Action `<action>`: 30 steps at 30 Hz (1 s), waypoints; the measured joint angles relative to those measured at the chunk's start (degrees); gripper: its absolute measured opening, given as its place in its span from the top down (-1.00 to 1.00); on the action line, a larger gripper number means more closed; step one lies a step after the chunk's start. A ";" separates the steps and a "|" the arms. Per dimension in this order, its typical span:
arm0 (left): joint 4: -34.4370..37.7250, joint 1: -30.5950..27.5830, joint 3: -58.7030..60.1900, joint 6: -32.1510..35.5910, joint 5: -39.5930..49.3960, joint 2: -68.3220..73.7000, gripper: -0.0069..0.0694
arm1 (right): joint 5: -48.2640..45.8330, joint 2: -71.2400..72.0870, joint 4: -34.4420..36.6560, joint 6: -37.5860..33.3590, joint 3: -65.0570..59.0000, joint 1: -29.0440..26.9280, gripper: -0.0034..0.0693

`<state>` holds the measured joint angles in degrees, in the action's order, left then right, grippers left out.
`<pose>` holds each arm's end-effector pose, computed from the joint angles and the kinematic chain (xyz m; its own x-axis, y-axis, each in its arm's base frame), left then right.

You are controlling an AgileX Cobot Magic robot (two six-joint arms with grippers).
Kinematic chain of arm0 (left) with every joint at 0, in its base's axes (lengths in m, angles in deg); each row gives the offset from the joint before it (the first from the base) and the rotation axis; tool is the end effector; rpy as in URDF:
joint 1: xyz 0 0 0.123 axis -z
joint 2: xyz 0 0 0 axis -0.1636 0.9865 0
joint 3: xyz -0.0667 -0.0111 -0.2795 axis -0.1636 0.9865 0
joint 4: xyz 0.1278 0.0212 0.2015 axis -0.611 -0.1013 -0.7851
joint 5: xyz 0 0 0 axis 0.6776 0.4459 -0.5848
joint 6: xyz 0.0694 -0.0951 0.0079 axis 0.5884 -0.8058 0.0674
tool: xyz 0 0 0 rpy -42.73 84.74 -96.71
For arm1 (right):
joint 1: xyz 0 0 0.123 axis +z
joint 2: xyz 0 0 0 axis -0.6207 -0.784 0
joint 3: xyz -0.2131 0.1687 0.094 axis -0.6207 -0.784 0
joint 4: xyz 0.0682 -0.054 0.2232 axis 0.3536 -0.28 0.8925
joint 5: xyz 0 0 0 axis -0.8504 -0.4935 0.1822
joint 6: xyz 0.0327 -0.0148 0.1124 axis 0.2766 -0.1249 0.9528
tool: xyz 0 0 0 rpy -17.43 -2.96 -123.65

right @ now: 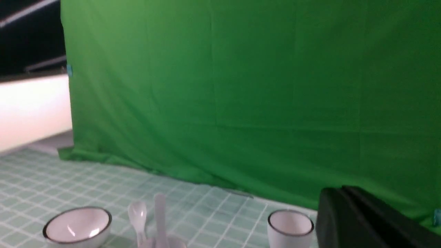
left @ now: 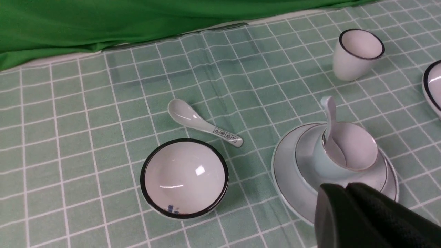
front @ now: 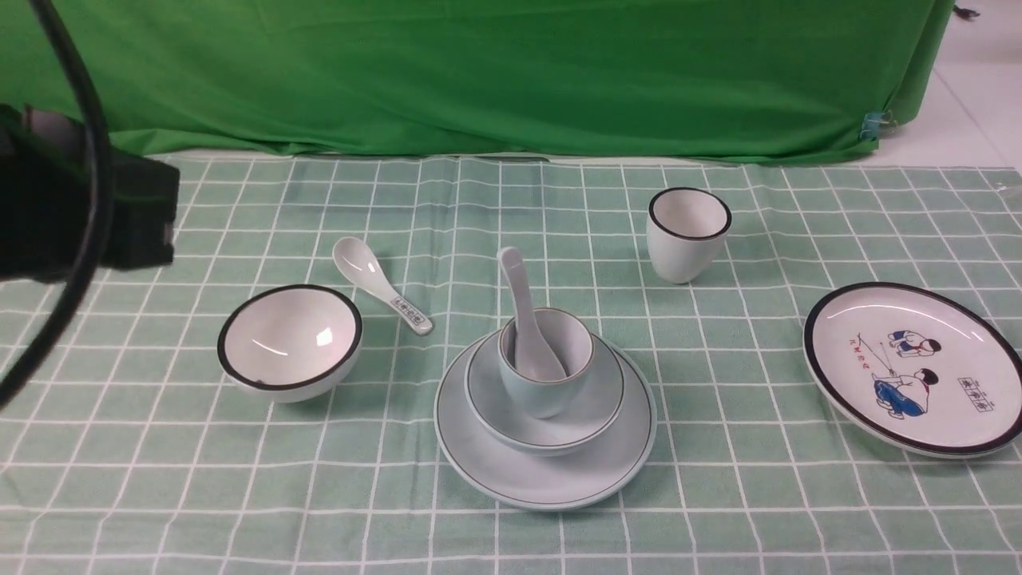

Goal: Place the bowls on the plates on the blue tablecloth, put the cups on the bowls, and place the spoons in the cups.

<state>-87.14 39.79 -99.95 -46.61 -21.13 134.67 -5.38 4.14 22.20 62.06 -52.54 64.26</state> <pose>0.1580 -0.0634 0.3994 -0.4690 0.2053 -0.8590 0.3079 0.9496 0.0589 0.0518 0.0255 0.3204 0.3252 0.1101 -0.9392 -0.4253 0.9041 -0.0413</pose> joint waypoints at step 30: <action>9.67 0.00 36.83 2.55 -24.80 -29.57 0.79 | 4.61 1.40 0.06 0.48 -2.40 -0.05 0.33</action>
<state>-77.47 39.79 -63.12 -44.06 -45.92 105.10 -0.77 5.54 22.26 62.54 -54.95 64.21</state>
